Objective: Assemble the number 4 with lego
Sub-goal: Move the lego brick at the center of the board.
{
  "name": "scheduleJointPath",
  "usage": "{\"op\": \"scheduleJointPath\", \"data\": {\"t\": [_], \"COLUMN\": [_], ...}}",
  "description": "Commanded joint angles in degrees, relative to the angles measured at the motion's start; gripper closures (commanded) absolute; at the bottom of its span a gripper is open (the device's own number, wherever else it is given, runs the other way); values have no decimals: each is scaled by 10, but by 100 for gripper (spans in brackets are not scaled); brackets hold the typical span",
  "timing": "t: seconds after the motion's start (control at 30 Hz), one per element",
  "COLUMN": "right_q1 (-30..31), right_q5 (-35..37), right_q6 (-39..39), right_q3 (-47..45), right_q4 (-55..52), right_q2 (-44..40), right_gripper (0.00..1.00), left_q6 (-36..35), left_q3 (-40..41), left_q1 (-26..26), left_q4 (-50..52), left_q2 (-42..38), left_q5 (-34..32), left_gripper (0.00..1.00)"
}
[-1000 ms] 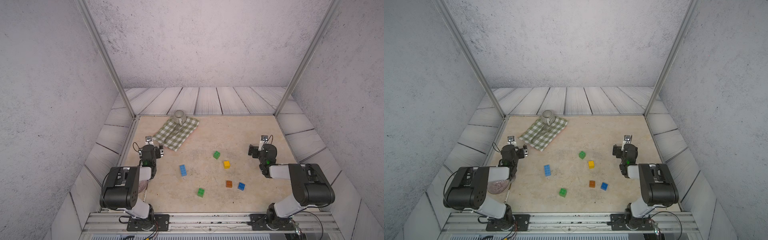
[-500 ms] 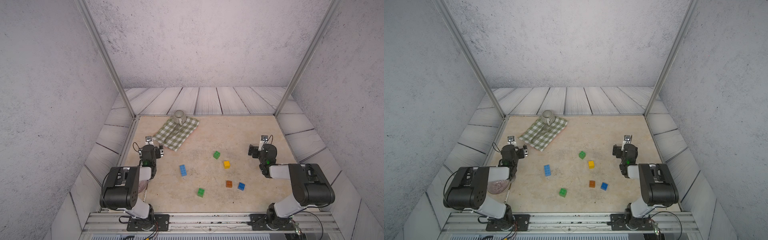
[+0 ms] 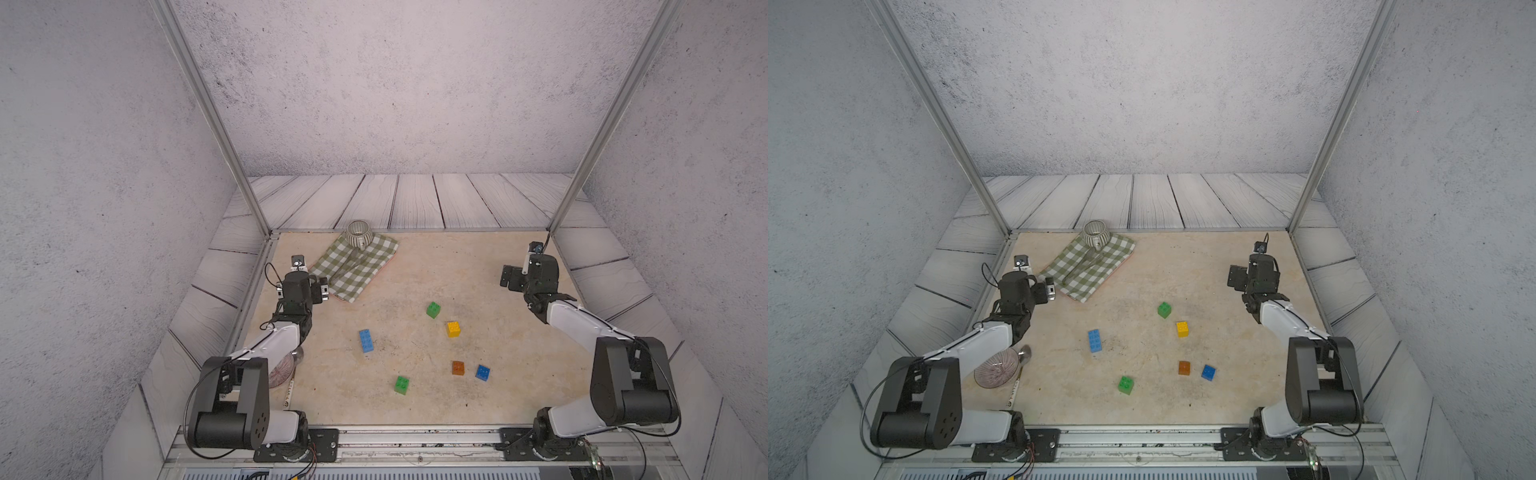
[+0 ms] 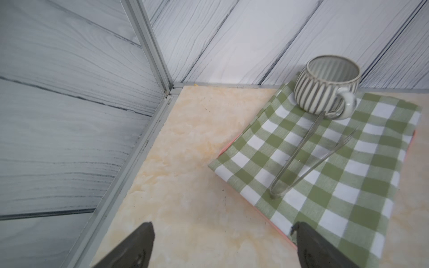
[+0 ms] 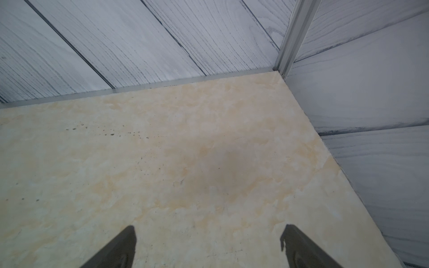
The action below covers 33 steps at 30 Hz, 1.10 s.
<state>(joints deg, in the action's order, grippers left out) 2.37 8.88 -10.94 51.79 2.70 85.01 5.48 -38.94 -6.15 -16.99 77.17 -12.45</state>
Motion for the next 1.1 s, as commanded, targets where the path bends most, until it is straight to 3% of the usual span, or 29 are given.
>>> {"op": "scheduleJointPath", "data": {"t": [0.0,0.17,0.37,0.6,0.87,1.07], "right_q1": [15,73,177,229,284,303], "right_q5": [-57,-118,-114,-115,-82,-76], "right_q6": [-50,-40,-12,-11,-157,-272], "right_q3": [54,130,214,302,365,378], "right_q4": [-219,-328,-399,-457,-479,-480], "right_q2": [24,61,120,200,258,281], "right_gripper": [1,1,1,1,0,8], "left_q6": [37,74,70,58,56,55], "left_q3": [-31,-55,-101,-112,-99,-97], "left_q1": [-29,-39,-48,-57,-60,-60], "left_q4": [166,254,355,408,408,404], "left_q2": [-27,-47,-45,-52,-55,-52], "left_q5": [9,87,191,226,216,210], "left_gripper": [3,3,5,7,7,7]}}
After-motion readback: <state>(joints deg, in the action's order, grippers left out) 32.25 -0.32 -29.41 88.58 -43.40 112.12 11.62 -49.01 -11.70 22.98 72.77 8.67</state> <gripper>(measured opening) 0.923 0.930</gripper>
